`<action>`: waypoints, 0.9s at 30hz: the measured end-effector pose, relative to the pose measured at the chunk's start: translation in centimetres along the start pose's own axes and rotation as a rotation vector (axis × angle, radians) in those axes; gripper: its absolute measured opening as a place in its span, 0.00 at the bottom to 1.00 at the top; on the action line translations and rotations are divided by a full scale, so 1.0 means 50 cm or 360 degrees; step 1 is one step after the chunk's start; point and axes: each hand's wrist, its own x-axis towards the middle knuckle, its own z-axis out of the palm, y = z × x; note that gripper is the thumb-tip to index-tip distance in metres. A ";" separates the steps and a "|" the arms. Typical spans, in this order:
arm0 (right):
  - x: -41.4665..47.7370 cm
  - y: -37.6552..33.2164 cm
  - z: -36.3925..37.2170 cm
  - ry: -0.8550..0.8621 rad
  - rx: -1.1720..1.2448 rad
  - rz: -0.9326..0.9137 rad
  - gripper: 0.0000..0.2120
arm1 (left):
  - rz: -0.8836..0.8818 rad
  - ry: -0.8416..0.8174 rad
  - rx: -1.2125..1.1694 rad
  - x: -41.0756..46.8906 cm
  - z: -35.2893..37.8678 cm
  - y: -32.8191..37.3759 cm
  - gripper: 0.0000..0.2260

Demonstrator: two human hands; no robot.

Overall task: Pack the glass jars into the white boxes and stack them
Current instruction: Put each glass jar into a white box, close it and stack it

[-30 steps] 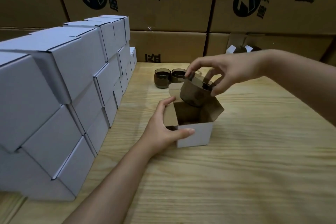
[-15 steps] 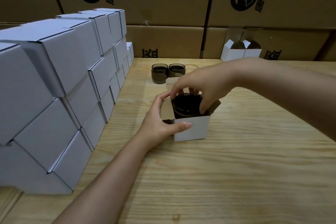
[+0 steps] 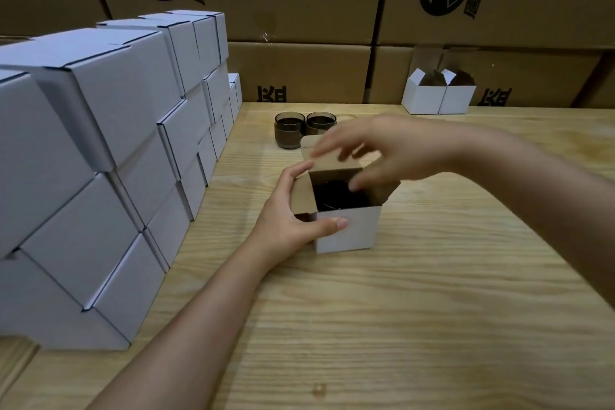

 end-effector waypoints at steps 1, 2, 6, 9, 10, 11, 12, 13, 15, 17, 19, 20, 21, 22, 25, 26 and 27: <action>-0.015 0.006 0.005 0.0325 0.0293 -0.0017 0.22 | 0.0003 0.0005 0.0001 0.000 0.000 0.000 0.40; -0.029 0.014 0.018 0.0725 0.0625 -0.0043 0.19 | 0.0001 0.0002 0.0000 -0.001 0.000 -0.001 0.40; -0.052 0.044 0.139 0.1941 0.1996 0.0422 0.16 | -0.0001 -0.0043 -0.0013 -0.001 -0.004 -0.005 0.40; -0.035 0.056 0.213 0.1754 0.2452 0.0710 0.15 | 0.0006 -0.0043 -0.0036 0.000 -0.002 -0.004 0.41; -0.030 0.056 0.222 0.1653 0.2514 0.0678 0.16 | 0.0005 -0.0041 -0.0042 0.000 -0.001 -0.002 0.41; -0.025 0.054 0.224 0.1589 0.2531 0.0609 0.19 | 0.0005 -0.0035 -0.0046 0.000 -0.001 -0.001 0.41; -0.021 0.050 0.222 0.1545 0.2509 0.0545 0.21 | 0.0006 -0.0027 -0.0050 0.000 0.000 0.000 0.41; -0.016 0.043 0.220 0.1518 0.2474 0.0516 0.21 | 0.0009 -0.0022 -0.0053 0.000 0.000 0.000 0.41; -0.008 0.032 0.222 0.1508 0.2487 0.0535 0.21 | 0.0024 -0.0024 -0.0057 -0.001 0.001 0.002 0.41; -0.002 0.021 0.232 0.1473 0.2541 0.0560 0.24 | 0.0035 -0.0018 -0.0056 -0.002 0.001 0.003 0.41; 0.000 0.015 0.240 0.1355 0.2404 0.0600 0.26 | 0.0032 0.0001 -0.0060 -0.002 0.003 0.003 0.43; 0.002 0.015 0.241 0.1300 0.2358 0.0583 0.25 | 0.0021 0.0016 -0.0077 -0.002 0.003 0.001 0.45; 0.004 0.018 0.241 0.1267 0.2364 0.0554 0.22 | 0.0000 0.0031 -0.0102 -0.002 0.004 0.000 0.49; 0.005 0.022 0.241 0.1245 0.2392 0.0516 0.21 | -0.0020 0.0043 -0.0128 -0.003 0.005 0.000 0.52; 0.006 0.031 0.236 0.1199 0.2455 0.0407 0.23 | -0.0049 0.0074 -0.0168 -0.003 0.008 -0.002 0.56; 0.007 0.034 0.237 0.1184 0.2477 0.0380 0.23 | -0.0067 0.0078 -0.0162 -0.003 0.009 -0.001 0.53; 0.007 0.035 0.238 0.1179 0.2500 0.0360 0.22 | -0.0090 0.0088 -0.0156 -0.001 0.011 0.000 0.50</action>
